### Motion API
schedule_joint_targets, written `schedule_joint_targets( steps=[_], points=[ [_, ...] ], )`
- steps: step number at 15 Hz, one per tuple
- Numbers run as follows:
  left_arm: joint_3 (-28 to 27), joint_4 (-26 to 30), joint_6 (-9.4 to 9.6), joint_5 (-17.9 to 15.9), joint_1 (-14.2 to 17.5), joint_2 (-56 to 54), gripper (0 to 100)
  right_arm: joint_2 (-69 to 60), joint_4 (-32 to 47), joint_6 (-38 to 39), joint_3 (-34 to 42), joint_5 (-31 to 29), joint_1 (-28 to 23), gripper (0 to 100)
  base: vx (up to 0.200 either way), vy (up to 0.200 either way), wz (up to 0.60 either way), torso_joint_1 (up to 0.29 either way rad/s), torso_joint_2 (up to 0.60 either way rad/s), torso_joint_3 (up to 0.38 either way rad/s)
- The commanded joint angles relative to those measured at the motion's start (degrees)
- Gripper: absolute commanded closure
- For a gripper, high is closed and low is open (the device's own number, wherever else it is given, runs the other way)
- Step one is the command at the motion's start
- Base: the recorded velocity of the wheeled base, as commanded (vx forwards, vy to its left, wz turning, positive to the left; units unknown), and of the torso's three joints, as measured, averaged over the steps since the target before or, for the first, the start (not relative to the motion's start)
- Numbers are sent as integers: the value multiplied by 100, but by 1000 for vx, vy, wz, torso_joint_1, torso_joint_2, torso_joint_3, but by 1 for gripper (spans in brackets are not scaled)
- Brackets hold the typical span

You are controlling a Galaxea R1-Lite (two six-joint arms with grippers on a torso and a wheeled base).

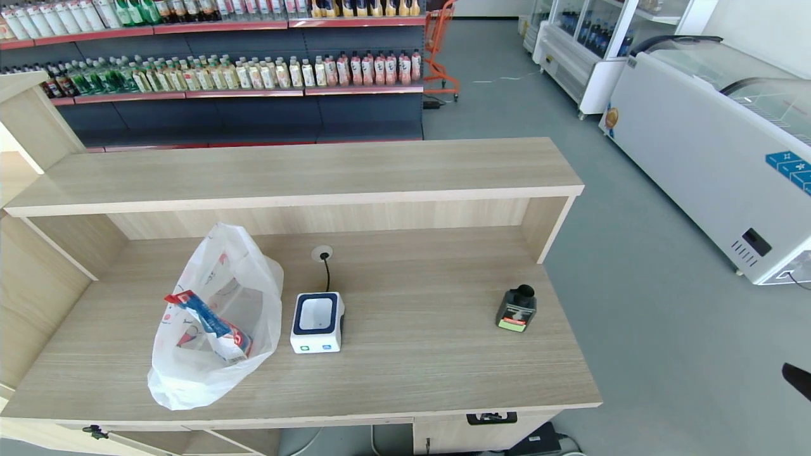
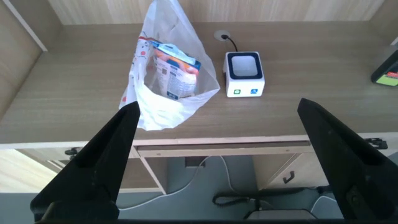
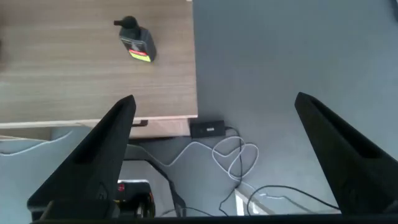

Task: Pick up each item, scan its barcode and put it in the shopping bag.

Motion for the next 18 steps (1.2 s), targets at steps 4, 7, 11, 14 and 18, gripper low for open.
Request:
schedule_joint_targets(
  steps=[4,7,11,14,18],
  points=[
    [1,-1,-4,1,0,-2,0,5072,-794,-2247,-1556,-89,-204,0,0,0,0,0,0,0],
    [1,-1,-4,1,0,-2,0,6022,-1471,-2862,-1644,105,-11,0,0,0,0,0,0,0],
    [1,-1,-4,1,0,-2,0,6953,-2016,-2976,-2030,650,595,0,0,0,0,0,0,0],
    [1,-1,-4,1,0,-2,0,7489,-2350,-2976,-2338,1054,824,0,0,0,0,0,0,0],
    [1,-1,-4,1,0,-2,0,8184,-2719,-2976,-2874,1335,956,0,0,0,0,0,0,0]
  ],
)
